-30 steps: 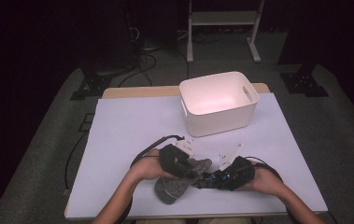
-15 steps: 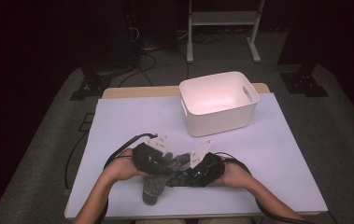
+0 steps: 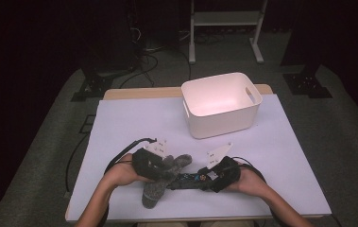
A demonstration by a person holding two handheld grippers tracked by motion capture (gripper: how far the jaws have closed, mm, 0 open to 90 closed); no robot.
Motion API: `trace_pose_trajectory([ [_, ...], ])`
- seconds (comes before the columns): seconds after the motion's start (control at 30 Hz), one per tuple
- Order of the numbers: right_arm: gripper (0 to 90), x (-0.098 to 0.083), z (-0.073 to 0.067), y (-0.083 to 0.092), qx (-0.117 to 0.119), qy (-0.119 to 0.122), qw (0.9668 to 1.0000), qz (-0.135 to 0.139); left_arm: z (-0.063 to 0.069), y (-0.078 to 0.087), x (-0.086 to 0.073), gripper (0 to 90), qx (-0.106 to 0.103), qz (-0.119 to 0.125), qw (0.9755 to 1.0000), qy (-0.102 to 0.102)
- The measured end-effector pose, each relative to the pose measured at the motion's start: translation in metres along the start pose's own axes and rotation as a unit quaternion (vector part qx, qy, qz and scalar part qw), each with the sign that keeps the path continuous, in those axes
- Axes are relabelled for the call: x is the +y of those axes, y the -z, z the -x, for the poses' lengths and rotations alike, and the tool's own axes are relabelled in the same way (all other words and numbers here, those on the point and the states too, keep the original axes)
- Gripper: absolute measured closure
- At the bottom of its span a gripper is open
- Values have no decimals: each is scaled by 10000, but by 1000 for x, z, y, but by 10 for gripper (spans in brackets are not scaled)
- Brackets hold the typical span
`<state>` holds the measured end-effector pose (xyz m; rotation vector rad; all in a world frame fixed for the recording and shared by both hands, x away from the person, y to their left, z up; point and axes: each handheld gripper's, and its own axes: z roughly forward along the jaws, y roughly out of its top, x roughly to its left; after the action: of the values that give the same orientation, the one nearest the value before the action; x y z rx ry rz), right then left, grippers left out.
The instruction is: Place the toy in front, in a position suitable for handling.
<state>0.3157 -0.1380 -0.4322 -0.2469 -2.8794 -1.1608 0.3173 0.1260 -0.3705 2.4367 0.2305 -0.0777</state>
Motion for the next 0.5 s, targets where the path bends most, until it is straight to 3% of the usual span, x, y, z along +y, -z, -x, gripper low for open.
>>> trace_pose_trajectory([
  [0.1, 479, -10, 0, 1, -55, -83, 9999, 54, 0, -1, 2, 740, -11, -40, 10000, -14],
  [0.13, 525, -11, -1, 1, -70, -77, 9999, 92, 1, -2, 3, 744, -27, -54, 10000, -37],
  [0.17, 633, -13, -1, 1, -21, -101, 9999, 127, 2, -2, 4, 748, -18, -91, 9999, -65],
  [0.2, 660, -13, -2, 1, 29, -56, 9998, 175, 2, -3, 5, 752, -17, -107, 9999, -64],
  [0.3, 672, -13, -4, 2, -34, 85, 9999, 113, 4, -5, 9, 765, -13, -165, 9997, -155],
  [0.5, 700, -23, -3, 12, -44, -16, 9998, 180, 2, -9, 14, 768, -128, -137, 9997, -163],
])
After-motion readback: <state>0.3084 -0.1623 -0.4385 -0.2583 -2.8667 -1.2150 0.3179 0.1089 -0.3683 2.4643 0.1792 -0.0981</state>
